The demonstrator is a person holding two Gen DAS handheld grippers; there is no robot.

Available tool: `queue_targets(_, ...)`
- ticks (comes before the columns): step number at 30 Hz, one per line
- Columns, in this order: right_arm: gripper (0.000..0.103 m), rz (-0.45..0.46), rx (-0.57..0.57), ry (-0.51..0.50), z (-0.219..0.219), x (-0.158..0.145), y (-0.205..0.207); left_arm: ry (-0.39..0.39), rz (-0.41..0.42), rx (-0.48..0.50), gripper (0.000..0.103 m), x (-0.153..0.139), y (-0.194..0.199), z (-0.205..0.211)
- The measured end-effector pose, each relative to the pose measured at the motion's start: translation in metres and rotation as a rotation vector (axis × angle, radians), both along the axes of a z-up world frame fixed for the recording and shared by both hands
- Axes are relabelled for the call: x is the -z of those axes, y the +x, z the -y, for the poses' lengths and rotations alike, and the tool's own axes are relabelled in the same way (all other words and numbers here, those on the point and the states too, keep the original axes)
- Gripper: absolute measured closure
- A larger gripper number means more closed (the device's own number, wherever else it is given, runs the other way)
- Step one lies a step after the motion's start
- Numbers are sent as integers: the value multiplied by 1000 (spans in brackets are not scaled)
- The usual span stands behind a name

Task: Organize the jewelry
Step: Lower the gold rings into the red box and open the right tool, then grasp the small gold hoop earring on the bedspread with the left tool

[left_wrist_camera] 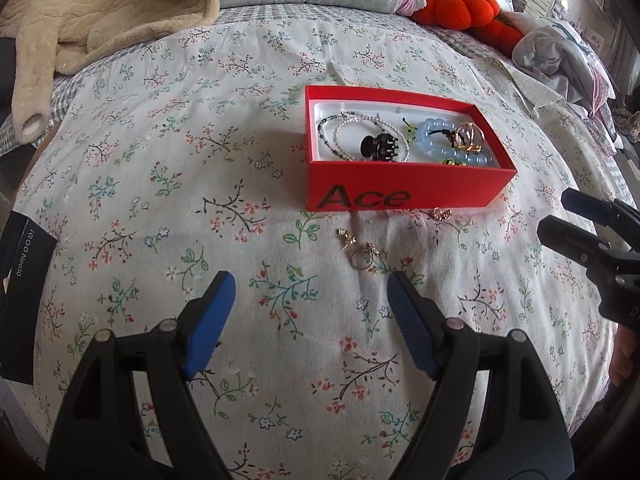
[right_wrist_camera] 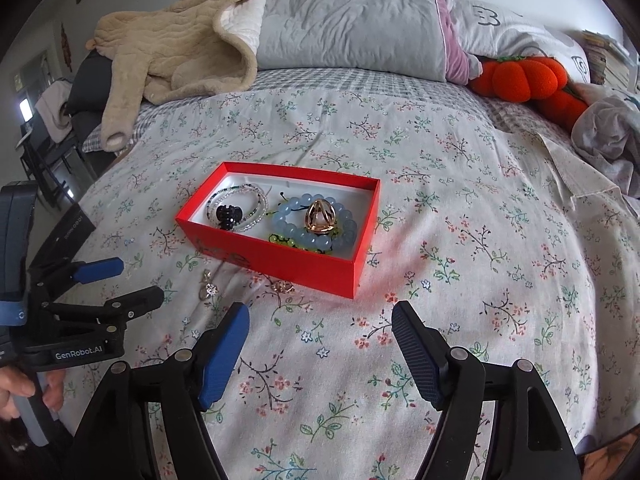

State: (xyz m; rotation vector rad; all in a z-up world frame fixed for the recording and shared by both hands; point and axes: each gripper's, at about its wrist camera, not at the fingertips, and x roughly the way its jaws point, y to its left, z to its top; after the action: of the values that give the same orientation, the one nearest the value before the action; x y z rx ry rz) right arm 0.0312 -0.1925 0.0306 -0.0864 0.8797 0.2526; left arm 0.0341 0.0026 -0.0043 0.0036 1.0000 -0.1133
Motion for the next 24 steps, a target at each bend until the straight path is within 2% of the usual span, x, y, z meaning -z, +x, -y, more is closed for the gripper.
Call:
queue_targets(9, 27, -69, 20, -64, 2, 31, -2, 24, -37, 38, 24, 25, -5, 5)
queue_targets(17, 27, -87, 5, -84, 1, 43, -1, -30, -40, 104, 24, 35, -1, 12)
queue_targets(19, 27, -90, 5, -81, 3, 44, 1, -63, -32, 130, 32, 33, 1, 14)
queue_targets(21, 27, -94, 5, -81, 3, 46, 4, -86, -35, 155, 49, 34, 4, 17)
queue_targets(24, 27, -103, 1, -77, 3, 49, 8, -99, -41, 188, 57, 37, 9, 24)
